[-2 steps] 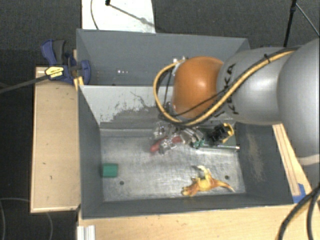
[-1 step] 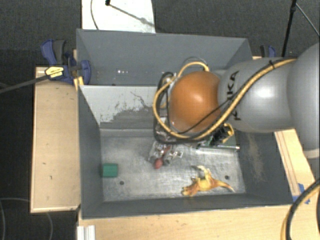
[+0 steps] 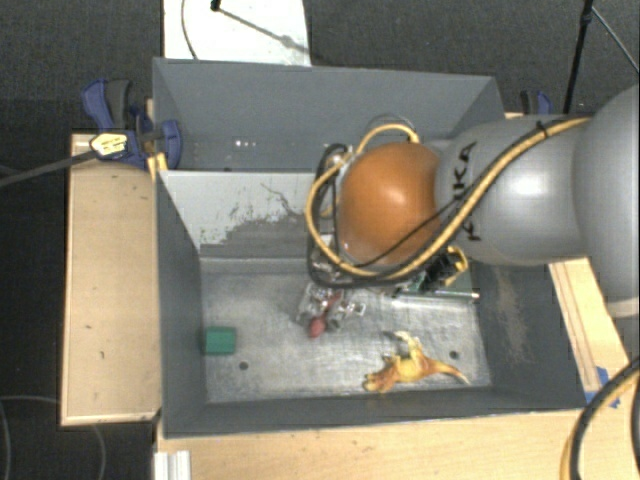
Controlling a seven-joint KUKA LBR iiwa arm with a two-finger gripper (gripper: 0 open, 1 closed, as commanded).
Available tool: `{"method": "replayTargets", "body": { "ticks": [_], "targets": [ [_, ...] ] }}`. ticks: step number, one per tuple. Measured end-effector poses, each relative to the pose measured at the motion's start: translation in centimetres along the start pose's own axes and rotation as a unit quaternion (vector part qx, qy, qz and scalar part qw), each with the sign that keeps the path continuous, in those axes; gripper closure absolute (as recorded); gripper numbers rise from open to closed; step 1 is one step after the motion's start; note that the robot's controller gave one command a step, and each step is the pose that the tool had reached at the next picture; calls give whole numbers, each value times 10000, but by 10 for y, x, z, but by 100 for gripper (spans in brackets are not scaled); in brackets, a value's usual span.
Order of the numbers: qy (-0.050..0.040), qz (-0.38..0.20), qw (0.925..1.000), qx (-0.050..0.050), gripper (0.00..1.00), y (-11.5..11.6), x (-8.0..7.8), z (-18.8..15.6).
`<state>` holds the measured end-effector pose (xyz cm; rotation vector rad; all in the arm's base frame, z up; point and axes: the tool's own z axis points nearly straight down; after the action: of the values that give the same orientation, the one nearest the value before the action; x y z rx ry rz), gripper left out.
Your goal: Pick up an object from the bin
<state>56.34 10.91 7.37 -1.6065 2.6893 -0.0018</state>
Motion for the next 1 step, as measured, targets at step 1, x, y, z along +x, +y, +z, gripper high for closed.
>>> {"method": "replayTargets", "body": {
  "ticks": [1],
  "targets": [
    [0,2,10000,0,100,0,0,0]
  ]
}}
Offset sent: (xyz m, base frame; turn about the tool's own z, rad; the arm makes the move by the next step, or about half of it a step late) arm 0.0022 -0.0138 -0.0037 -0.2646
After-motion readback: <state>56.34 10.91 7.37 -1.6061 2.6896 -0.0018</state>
